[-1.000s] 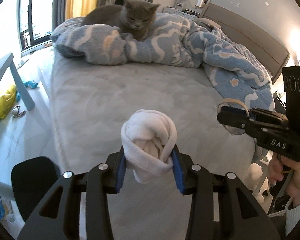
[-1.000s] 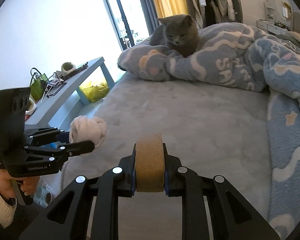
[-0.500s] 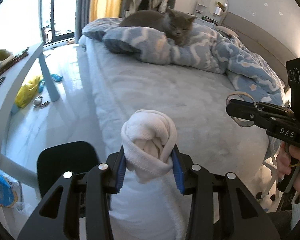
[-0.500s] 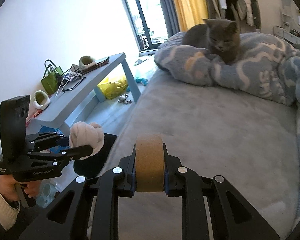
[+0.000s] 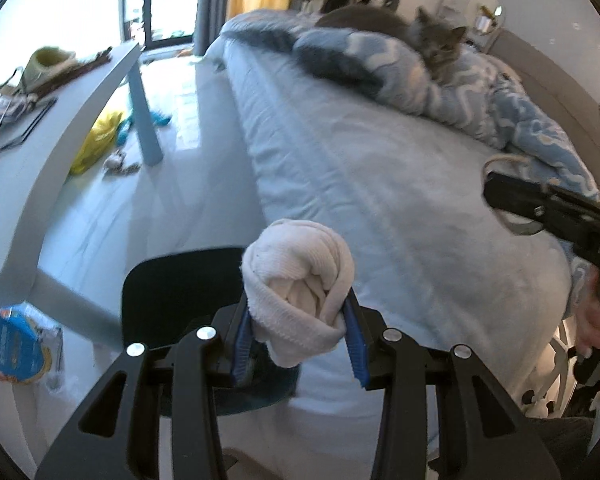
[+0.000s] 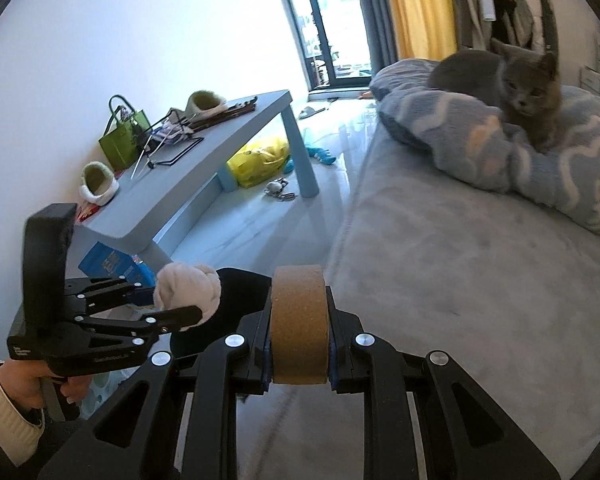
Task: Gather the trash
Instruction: 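Lift the sock and tape roll and carry both over the green bin, then open the left tool over the bin while the right tool releases the tape roll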
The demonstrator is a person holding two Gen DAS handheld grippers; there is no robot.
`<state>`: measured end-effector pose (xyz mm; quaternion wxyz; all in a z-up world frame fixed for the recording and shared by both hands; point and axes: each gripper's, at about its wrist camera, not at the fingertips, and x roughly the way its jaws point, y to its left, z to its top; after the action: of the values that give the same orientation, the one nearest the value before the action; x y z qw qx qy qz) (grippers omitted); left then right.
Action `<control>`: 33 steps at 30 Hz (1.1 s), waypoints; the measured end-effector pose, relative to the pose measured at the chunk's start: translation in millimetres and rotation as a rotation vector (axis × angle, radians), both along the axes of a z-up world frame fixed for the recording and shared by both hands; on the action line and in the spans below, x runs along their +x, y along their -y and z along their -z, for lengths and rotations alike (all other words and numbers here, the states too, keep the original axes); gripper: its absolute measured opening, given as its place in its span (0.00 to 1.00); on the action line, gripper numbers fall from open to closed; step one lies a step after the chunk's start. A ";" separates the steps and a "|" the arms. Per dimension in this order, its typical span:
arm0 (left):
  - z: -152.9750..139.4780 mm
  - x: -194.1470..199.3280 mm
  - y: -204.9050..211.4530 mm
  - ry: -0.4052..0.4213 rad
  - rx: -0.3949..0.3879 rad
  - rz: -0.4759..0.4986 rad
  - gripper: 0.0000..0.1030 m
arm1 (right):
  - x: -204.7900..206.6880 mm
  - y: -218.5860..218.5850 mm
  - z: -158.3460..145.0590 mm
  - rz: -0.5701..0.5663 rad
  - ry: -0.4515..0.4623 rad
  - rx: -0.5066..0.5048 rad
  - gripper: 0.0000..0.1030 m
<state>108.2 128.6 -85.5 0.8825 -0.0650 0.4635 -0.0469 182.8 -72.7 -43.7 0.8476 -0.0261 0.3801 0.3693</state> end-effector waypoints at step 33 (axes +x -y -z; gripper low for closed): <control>82.6 -6.1 -109.6 -0.280 -0.005 -0.116 0.82 | 9.9 -153.6 79.5 -0.138 -0.178 -0.180 0.20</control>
<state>102.1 238.2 -168.1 0.8102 -0.0997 0.5775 0.0129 192.7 80.9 -123.2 0.7774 -0.0953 0.4825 0.3921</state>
